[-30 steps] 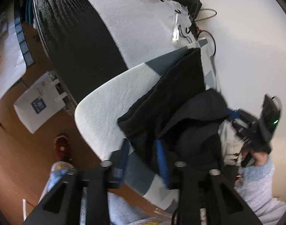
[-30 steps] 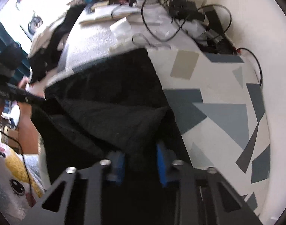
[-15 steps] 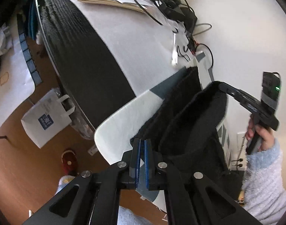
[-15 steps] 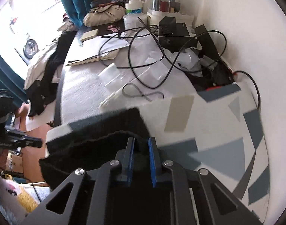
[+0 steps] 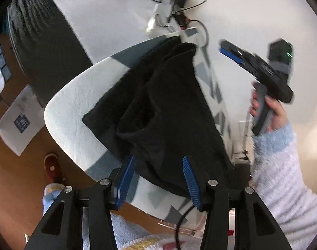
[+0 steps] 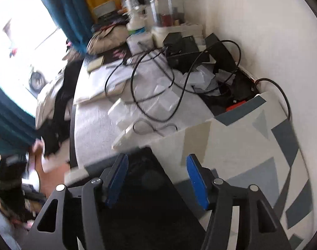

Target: Fold clothes

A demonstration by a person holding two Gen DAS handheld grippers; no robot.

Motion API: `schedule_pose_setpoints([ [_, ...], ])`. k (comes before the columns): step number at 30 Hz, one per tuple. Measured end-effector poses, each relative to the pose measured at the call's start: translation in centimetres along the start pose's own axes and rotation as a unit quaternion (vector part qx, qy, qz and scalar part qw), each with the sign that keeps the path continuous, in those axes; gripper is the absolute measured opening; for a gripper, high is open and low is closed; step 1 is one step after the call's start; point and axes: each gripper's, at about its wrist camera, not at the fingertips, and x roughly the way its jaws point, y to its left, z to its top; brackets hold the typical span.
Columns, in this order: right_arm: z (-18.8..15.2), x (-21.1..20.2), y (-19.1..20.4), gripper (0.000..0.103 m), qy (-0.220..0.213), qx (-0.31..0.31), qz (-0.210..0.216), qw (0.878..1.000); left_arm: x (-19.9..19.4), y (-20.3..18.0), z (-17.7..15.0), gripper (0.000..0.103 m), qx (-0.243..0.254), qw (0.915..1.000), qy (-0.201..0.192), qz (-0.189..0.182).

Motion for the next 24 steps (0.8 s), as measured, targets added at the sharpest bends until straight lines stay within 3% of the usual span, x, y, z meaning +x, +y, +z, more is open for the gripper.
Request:
schedule_pose_setpoints([
  [5,-2.0,1.7,1.7,0.062,0.028,-0.082,-0.032,0.996,0.9,0.4,0.9,0.047,-0.012,0.9997,-0.019,0.003],
  [11,-2.8,6.1,2.4,0.062,0.036,-0.133,-0.031,0.99,1.4,1.2,0.8,0.044,-0.041,0.9985,-0.037,-0.004],
  [13,-3.0,7.4,2.2,0.045,0.045,-0.127,-0.02,0.991,1.2,1.3,0.7,0.028,-0.041,0.9981,-0.045,-0.001],
  [14,-3.0,7.8,2.0,0.022,0.046,-0.119,-0.011,0.992,1.0,1.2,0.6,0.007,-0.037,0.9981,-0.049,0.001],
  [18,-3.7,6.1,2.3,0.01,0.021,-0.118,-0.004,0.993,0.0,0.3,-0.1,0.006,-0.014,0.998,-0.061,0.009],
  [24,-2.8,2.8,3.2,0.01,-0.012,-0.13,0.006,0.991,-2.7,-1.6,-1.0,0.006,0.015,0.9958,-0.089,0.016],
])
